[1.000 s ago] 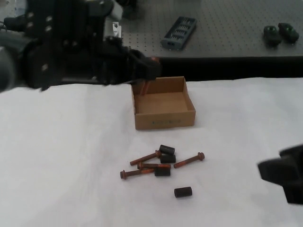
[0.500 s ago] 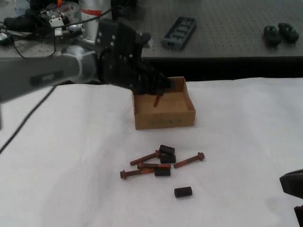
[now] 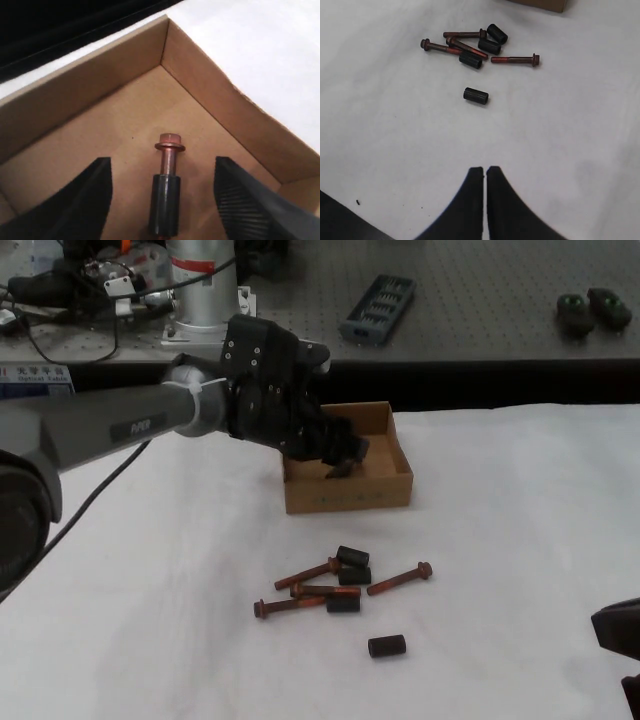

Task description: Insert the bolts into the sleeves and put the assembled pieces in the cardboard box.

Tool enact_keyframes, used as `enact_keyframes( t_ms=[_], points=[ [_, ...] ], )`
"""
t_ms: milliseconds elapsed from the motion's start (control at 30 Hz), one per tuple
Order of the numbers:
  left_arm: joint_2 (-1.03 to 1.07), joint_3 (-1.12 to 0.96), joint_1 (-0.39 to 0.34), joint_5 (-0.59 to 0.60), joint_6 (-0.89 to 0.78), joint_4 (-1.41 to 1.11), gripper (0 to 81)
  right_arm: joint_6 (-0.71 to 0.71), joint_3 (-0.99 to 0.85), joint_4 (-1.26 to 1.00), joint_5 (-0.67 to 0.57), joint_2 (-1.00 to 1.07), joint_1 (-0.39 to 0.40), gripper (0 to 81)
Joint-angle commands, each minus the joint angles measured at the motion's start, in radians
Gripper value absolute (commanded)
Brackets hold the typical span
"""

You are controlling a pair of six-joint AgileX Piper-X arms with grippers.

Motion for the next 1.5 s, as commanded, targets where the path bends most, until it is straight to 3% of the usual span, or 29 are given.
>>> enact_keyframes(
  t_ms=[0, 200, 267, 367, 400, 700, 967, 1167, 1467],
  points=[
    [-0.014, -0.015, 0.001, -0.024, -0.046, -0.015, 46.3, -0.006, -0.001, -0.002, -0.004, -0.010, -0.008, 1.9],
    [-0.086, -0.015, -0.002, -0.020, -0.055, 0.008, 36.8, -0.006, -0.001, 0.001, -0.004, -0.016, -0.008, 1.9],
    [-0.126, -0.015, -0.002, -0.020, -0.055, 0.072, 26.2, -0.006, -0.001, 0.010, -0.004, -0.021, -0.008, 1.9],
    [-0.190, -0.015, -0.002, -0.020, -0.032, 0.192, 3.4, -0.006, -0.001, 0.049, -0.001, -0.037, -0.008, 1.9],
    [-0.212, -0.015, -0.002, -0.020, -0.012, 0.237, 0.1, -0.006, -0.001, 0.067, 0.003, -0.042, -0.008, 1.9],
    [-0.382, 0.019, -0.011, -0.018, 0.131, 0.655, 0.7, 0.091, -0.001, 0.163, 0.029, -0.139, -0.008, 1.9],
    [-0.677, 0.349, -0.025, -0.018, 0.115, 0.648, 0.7, 0.090, -0.001, 0.163, 0.068, -0.183, -0.008, 1.9],
    [-0.987, 0.717, -0.034, -0.018, -0.023, 0.500, 0.7, 0.089, -0.001, 0.163, 0.071, -0.182, -0.008, 1.9],
    [-1.469, 1.117, -0.034, -0.015, -0.055, 0.422, 0.7, 0.090, 0.057, 0.124, 0.076, -0.185, -0.006, 1.9]
  ],
)
